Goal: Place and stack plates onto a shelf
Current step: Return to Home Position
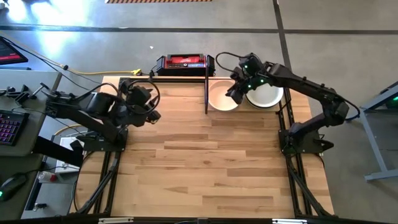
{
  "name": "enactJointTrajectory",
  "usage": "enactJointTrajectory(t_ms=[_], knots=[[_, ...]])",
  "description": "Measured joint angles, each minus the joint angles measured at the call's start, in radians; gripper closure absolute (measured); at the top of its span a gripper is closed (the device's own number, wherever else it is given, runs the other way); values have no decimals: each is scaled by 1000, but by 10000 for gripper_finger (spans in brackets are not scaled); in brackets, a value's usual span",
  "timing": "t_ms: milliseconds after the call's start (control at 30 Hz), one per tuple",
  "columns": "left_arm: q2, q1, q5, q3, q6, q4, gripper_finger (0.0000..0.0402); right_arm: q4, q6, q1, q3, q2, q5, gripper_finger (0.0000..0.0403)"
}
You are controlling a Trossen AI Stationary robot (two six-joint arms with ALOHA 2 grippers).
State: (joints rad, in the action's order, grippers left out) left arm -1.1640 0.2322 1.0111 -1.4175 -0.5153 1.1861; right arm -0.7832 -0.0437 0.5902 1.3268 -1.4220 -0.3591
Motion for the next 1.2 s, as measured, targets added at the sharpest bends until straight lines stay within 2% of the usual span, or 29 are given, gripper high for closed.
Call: enactJointTrajectory(t_ms=[233, 433, 600, 733, 833, 1100, 1200], knots=[[80, -6, -48, 189, -127, -34, 255, -1, -16, -58, 0, -5, 9, 293], [179, -18, -189, 408, -154, -181, 255, -3, -15, -121, -3, -5, 10, 293], [263, -42, -328, 594, -57, -449, 255, 157, -52, -158, -179, 39, -2, 293], [322, -73, -474, 736, 56, -691, 255, 325, -171, -162, -368, 91, -61, 293], [362, -104, -561, 828, 117, -826, 255, 432, -251, -170, -459, 136, -69, 293], [487, -183, -739, 1029, 169, -996, 255, 727, -349, -240, -559, 235, -68, 293], [543, -185, -747, 1108, 203, -1084, 255, 811, -367, -267, -577, 264, -56, 293]])
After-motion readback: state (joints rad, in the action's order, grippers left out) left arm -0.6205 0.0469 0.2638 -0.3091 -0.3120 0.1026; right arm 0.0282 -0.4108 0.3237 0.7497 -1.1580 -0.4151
